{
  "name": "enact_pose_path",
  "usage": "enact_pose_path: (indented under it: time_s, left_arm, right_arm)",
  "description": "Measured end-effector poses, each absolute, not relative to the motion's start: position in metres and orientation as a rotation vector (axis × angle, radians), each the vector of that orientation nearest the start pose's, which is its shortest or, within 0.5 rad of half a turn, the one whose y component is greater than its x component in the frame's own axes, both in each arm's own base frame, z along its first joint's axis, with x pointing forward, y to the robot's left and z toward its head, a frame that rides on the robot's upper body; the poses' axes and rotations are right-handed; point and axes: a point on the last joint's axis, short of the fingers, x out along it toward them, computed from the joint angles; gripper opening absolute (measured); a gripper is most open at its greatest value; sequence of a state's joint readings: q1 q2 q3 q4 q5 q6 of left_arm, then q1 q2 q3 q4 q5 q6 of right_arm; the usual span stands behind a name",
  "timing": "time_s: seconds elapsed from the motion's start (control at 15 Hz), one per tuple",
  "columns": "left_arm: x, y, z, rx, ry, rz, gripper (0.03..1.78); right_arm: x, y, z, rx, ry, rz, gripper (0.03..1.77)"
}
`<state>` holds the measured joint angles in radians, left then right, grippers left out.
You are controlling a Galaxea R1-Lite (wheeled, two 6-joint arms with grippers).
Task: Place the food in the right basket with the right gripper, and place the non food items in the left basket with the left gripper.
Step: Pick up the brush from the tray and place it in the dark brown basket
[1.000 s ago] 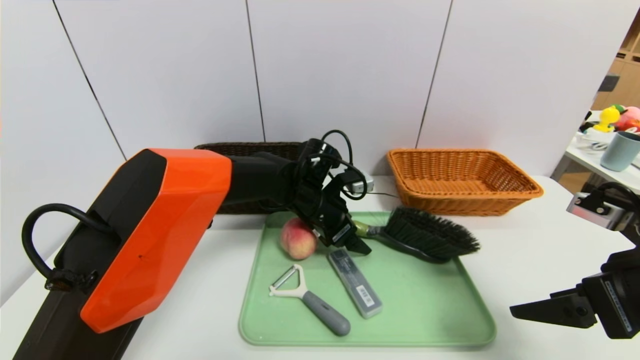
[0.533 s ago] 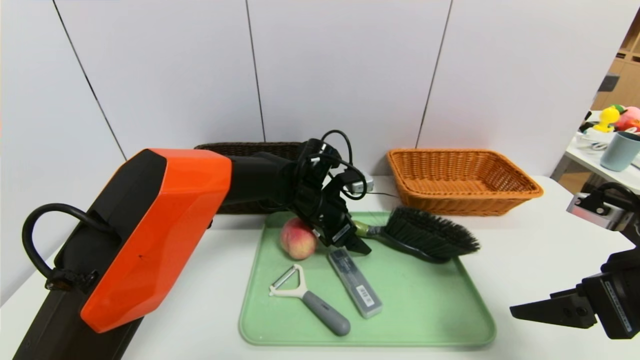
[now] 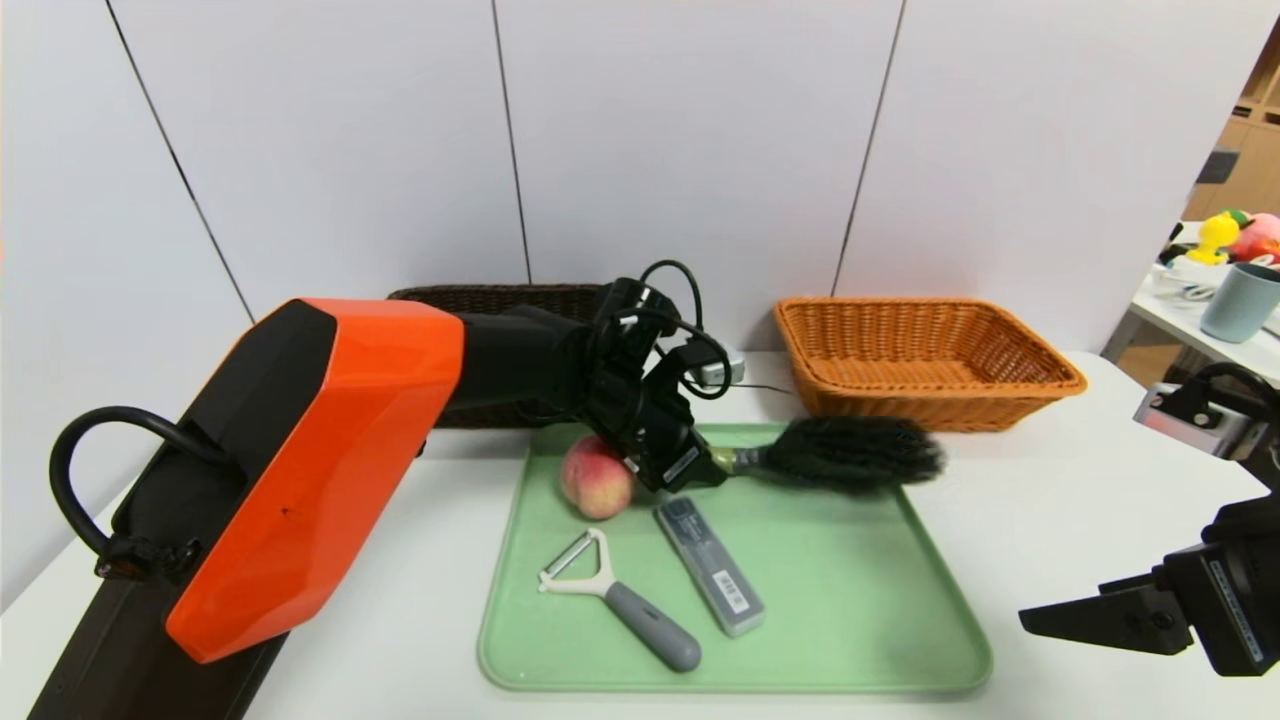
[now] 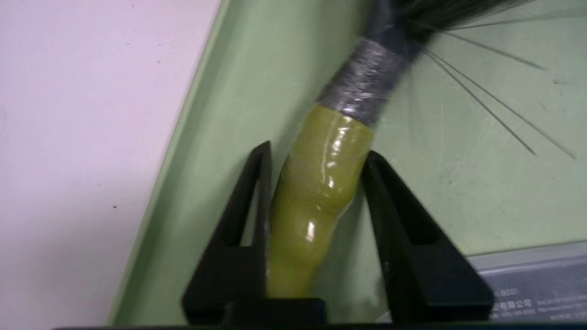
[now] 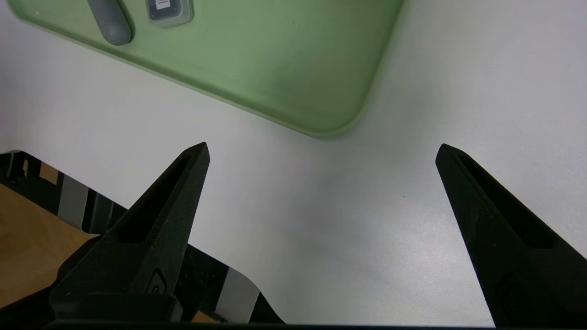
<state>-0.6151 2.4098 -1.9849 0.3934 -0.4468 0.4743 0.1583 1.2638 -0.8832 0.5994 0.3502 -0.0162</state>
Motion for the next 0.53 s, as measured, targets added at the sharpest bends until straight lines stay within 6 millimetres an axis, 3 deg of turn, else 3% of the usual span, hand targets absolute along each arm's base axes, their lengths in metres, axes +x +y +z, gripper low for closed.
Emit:
enact_pose_path:
  time_s: [0.07,0.53]
  left_arm:
    - [0.3880,-0.2861,0.1237,0.475,0.602,-1.186,0.48]
    - [0.3900,-0.2865,0.1259,0.481,0.574,-1.175,0.48]
  right_arm:
    - [0.1527,0.0322,0.2072,0.080,0.981,0.475,1.71]
    - [0.1526,0.0321,0.2070,0.081,0.982,0.474,1.71]
